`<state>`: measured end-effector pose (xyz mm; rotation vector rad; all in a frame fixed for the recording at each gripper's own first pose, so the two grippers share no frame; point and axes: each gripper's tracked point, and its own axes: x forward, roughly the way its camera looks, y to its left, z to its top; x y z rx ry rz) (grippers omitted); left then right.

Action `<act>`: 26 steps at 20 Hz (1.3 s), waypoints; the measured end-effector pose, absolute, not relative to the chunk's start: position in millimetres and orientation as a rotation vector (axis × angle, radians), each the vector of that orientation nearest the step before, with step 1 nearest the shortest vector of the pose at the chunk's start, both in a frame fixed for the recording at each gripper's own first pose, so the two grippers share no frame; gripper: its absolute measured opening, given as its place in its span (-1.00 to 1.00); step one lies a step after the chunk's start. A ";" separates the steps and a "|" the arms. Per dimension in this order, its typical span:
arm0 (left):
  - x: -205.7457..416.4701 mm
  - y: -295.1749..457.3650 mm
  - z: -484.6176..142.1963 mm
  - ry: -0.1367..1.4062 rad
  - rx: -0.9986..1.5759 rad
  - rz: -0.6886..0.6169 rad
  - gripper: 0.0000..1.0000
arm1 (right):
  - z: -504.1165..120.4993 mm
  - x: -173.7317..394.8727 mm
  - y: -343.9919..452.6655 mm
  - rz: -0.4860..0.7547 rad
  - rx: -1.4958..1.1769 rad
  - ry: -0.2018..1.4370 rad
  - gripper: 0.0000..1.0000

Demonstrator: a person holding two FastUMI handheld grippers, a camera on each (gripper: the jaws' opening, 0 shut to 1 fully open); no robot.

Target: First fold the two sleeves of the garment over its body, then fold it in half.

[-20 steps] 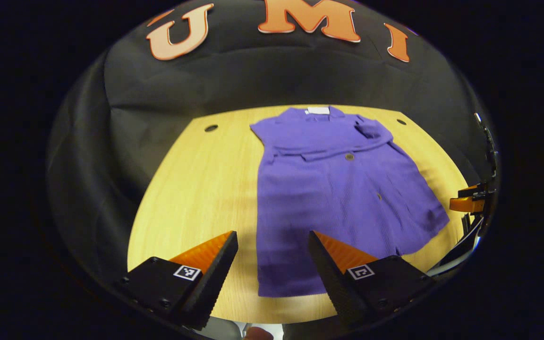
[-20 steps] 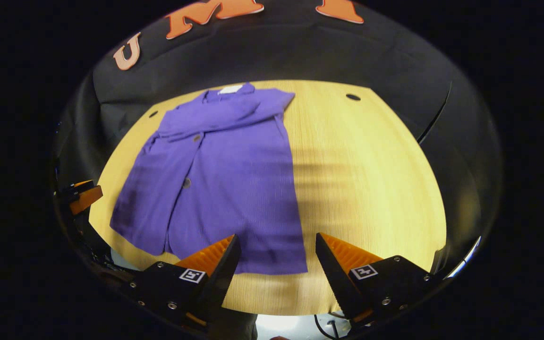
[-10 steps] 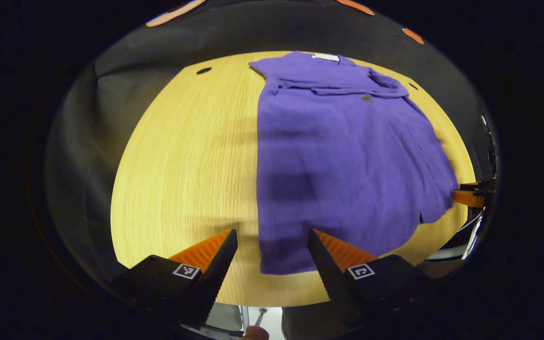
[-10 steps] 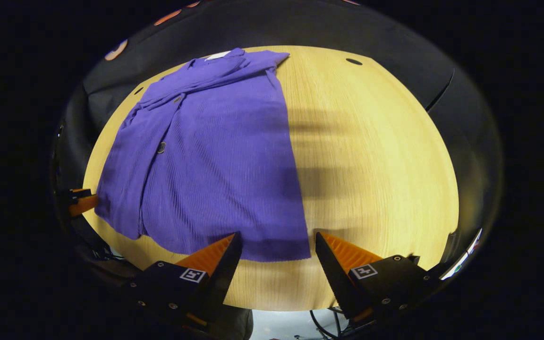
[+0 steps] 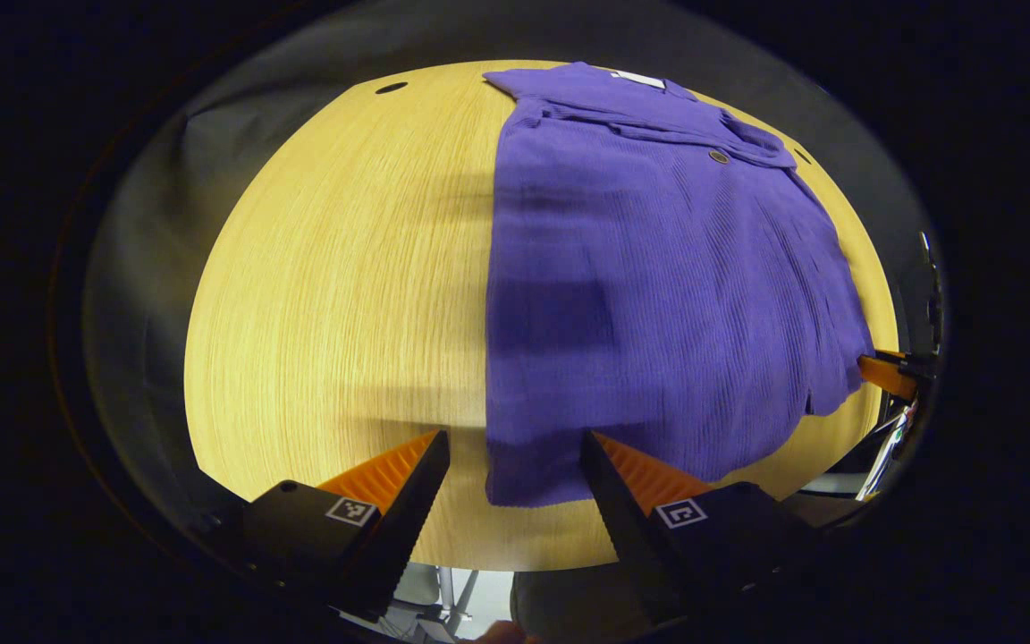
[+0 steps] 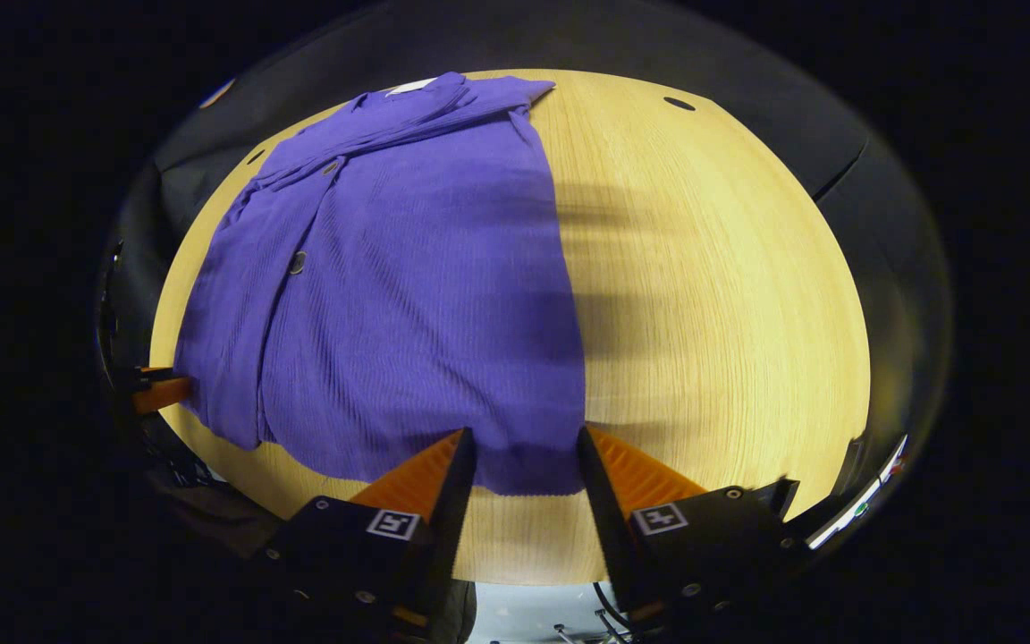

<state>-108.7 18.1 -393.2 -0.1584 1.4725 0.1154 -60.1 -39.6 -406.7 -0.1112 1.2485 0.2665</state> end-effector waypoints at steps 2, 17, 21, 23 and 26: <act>-108.1 18.5 -393.6 1.499 -0.180 0.139 0.94 | -406.3 -60.7 -34.0 0.273 -0.104 1.246 0.06; -85.9 -12.4 -370.1 1.564 -0.347 0.010 -0.86 | -379.5 -48.8 -1.1 0.191 0.180 1.253 -0.89; -64.0 -9.1 -345.9 1.518 -0.363 -0.032 -0.86 | -345.1 -34.8 10.1 0.213 0.216 1.191 -0.89; -47.7 -6.9 -331.7 1.484 -0.362 -0.052 -0.86 | -328.5 -26.3 16.6 0.224 0.230 1.157 -0.89; -23.8 -3.4 -314.1 1.440 -0.360 -0.087 -0.87 | -306.8 -14.6 21.8 0.234 0.220 1.115 -0.89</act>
